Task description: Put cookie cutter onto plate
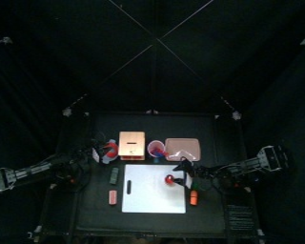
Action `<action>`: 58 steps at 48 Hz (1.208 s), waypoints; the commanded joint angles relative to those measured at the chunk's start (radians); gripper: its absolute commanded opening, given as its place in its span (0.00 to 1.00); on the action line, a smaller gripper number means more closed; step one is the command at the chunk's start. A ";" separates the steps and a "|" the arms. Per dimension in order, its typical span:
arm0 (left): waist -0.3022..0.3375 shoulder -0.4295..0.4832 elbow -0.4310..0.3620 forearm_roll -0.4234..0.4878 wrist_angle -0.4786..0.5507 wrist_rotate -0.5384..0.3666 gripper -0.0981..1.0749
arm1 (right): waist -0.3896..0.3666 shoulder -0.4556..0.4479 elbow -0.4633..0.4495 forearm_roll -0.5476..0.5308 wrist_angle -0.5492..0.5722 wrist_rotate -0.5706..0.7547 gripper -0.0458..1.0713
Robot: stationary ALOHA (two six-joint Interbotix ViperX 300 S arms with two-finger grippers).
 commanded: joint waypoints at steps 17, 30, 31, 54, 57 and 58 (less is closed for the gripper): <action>-0.218 0.003 -0.031 0.196 -0.087 0.005 0.75 | -0.003 -0.034 -0.015 0.034 0.044 0.003 0.89; -0.442 0.028 -0.025 0.265 -0.169 -0.003 0.75 | -0.003 -0.012 -0.035 0.087 0.089 0.005 0.89; -0.449 0.034 -0.023 0.264 -0.178 -0.003 0.75 | -0.003 -0.006 -0.037 0.089 0.091 0.005 0.89; -0.492 0.410 -0.110 0.265 -0.423 0.005 0.75 | -0.020 0.187 -0.126 0.087 0.110 0.003 0.87; -0.492 0.454 -0.132 0.264 -0.434 0.005 0.75 | -0.020 0.198 -0.132 0.086 0.115 0.003 0.85; -0.495 0.465 -0.140 0.265 -0.436 0.005 0.75 | -0.020 0.199 -0.133 0.084 0.117 0.003 0.84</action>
